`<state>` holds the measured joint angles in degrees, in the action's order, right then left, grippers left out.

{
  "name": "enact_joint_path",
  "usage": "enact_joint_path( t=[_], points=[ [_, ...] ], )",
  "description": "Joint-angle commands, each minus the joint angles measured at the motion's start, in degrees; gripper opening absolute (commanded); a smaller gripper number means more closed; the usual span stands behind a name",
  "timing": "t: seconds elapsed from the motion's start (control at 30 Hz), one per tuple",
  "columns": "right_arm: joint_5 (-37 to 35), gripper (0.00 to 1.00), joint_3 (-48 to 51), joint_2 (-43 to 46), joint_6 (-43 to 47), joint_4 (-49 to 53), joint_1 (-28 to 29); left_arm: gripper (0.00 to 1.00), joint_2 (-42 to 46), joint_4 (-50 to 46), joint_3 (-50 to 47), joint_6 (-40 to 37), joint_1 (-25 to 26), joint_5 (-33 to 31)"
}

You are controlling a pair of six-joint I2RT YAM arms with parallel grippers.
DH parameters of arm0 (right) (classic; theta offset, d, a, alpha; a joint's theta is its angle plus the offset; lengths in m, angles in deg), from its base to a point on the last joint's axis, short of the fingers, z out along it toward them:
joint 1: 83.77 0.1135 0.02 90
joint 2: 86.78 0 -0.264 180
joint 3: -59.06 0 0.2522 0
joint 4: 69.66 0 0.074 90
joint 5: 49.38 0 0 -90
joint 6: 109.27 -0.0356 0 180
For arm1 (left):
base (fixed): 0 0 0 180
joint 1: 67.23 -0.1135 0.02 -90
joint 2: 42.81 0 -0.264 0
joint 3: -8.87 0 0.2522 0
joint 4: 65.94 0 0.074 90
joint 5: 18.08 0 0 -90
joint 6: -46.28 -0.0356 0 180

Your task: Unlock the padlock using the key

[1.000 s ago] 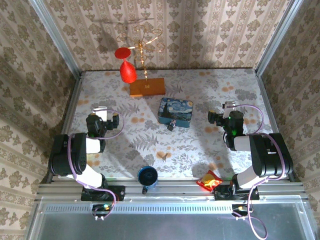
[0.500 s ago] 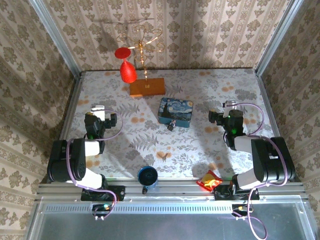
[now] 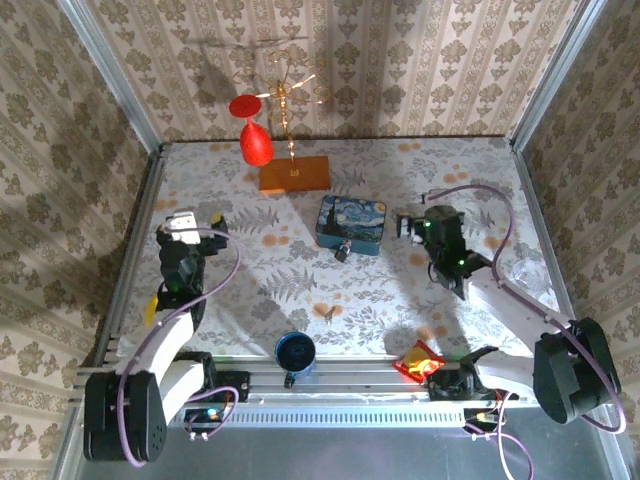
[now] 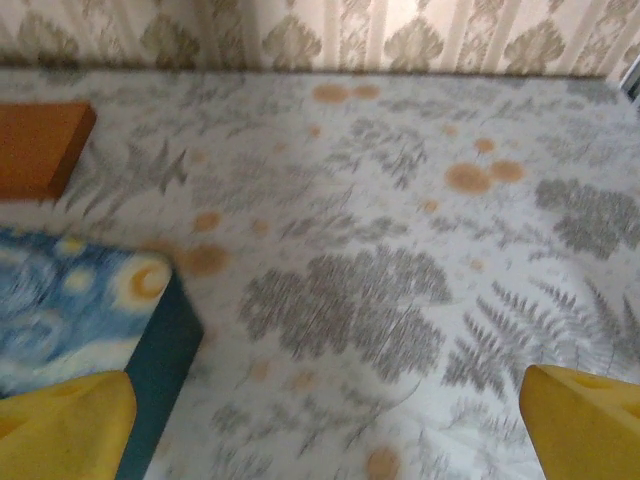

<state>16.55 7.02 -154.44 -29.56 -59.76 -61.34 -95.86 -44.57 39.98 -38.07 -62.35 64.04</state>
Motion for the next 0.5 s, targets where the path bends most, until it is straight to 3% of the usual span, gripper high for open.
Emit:
enact_joint_path(
  t=[0.0,0.1,0.2,0.33,0.47],
  points=[
    [-14.82,1.0,-3.88,1.8,-8.52,18.4,8.39,1.0,4.79,-8.59,0.0,8.88,1.52,1.5],
    [-21.68,1.0,-8.15,0.91,-18.27,31.9,18.08,1.0,8.45,-12.8,0.14,12.32,4.11,1.19],
    [-22.72,1.0,-13.0,-2.65,-28.5,44.0,27.06,1.0,10.86,-15.05,-0.19,14.02,7.88,-1.04],
    [-17.72,0.99,-20.28,-11.16,-37.1,52.68,35.57,1.0,11.84,-15.71,-0.57,16.44,10.86,-5.28],
    [-9.2,0.95,-27.89,-21.47,-40.55,56.94,39.44,1.0,11.18,-16.23,0.44,18.35,10.86,-7.59]
  ],
)
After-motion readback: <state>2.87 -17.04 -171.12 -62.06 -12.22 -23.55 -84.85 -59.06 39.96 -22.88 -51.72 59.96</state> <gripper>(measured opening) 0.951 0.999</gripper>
